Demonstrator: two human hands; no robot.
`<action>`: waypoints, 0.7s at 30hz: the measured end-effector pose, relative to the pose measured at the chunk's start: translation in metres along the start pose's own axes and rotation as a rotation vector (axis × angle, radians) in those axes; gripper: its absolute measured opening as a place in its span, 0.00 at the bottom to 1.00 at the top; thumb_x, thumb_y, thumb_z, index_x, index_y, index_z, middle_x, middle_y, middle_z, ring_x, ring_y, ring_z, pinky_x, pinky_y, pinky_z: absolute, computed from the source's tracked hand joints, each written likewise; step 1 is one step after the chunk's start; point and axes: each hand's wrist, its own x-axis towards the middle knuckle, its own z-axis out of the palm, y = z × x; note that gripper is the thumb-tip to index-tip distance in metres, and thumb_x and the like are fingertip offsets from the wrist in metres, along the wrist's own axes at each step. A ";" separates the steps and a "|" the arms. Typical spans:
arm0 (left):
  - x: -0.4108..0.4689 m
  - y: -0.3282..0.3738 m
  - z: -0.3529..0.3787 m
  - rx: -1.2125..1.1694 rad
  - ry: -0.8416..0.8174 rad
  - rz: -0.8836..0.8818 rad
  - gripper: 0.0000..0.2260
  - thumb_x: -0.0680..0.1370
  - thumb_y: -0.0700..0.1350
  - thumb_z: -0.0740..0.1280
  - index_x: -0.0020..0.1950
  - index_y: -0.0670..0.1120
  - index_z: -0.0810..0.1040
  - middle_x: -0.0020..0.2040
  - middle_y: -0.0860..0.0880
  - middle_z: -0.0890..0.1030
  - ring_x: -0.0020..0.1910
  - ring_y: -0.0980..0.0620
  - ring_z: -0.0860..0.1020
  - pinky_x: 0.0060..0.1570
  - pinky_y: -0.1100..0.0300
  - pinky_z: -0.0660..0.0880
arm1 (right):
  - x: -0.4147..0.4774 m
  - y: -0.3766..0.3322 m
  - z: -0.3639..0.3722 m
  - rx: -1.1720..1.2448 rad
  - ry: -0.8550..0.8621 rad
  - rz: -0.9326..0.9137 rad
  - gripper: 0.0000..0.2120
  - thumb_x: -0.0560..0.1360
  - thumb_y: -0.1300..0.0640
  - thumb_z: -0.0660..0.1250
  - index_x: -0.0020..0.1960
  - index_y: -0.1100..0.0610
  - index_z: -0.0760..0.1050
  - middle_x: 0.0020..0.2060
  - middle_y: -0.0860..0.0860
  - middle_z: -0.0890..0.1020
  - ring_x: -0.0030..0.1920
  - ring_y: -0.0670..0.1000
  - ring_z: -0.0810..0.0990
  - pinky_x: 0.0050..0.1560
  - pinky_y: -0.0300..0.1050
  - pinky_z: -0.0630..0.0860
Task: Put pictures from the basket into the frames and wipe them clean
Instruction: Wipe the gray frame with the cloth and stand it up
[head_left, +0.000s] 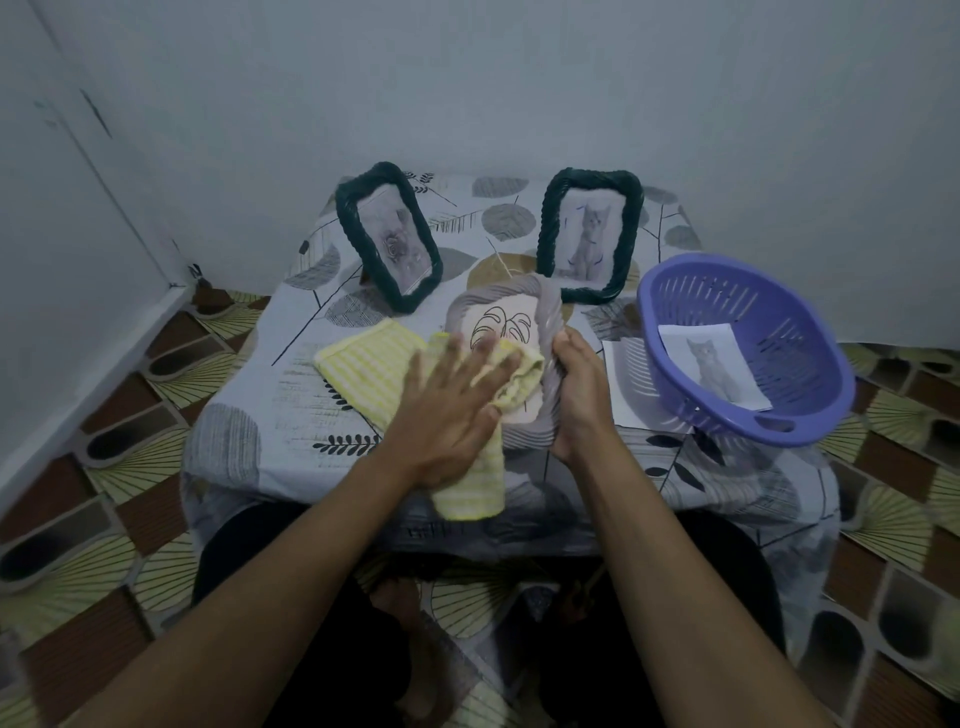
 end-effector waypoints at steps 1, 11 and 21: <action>0.002 -0.004 -0.002 0.001 -0.005 -0.100 0.24 0.83 0.60 0.41 0.78 0.67 0.39 0.80 0.58 0.34 0.79 0.46 0.33 0.73 0.32 0.36 | 0.000 0.001 -0.001 -0.003 0.007 0.016 0.14 0.84 0.62 0.54 0.62 0.65 0.75 0.54 0.62 0.82 0.55 0.58 0.82 0.59 0.52 0.79; 0.046 0.004 -0.034 -0.043 0.163 -0.404 0.28 0.82 0.59 0.39 0.81 0.53 0.37 0.81 0.43 0.40 0.80 0.43 0.38 0.76 0.38 0.37 | -0.008 0.020 0.016 -0.005 0.002 0.079 0.16 0.80 0.59 0.63 0.65 0.64 0.76 0.61 0.60 0.81 0.62 0.58 0.80 0.68 0.56 0.73; 0.001 -0.001 -0.002 -0.039 0.068 -0.041 0.25 0.82 0.59 0.42 0.79 0.64 0.38 0.80 0.54 0.34 0.79 0.47 0.33 0.77 0.41 0.39 | 0.000 -0.007 0.007 -0.041 0.019 -0.021 0.13 0.84 0.63 0.55 0.60 0.64 0.77 0.54 0.62 0.83 0.55 0.55 0.83 0.59 0.50 0.79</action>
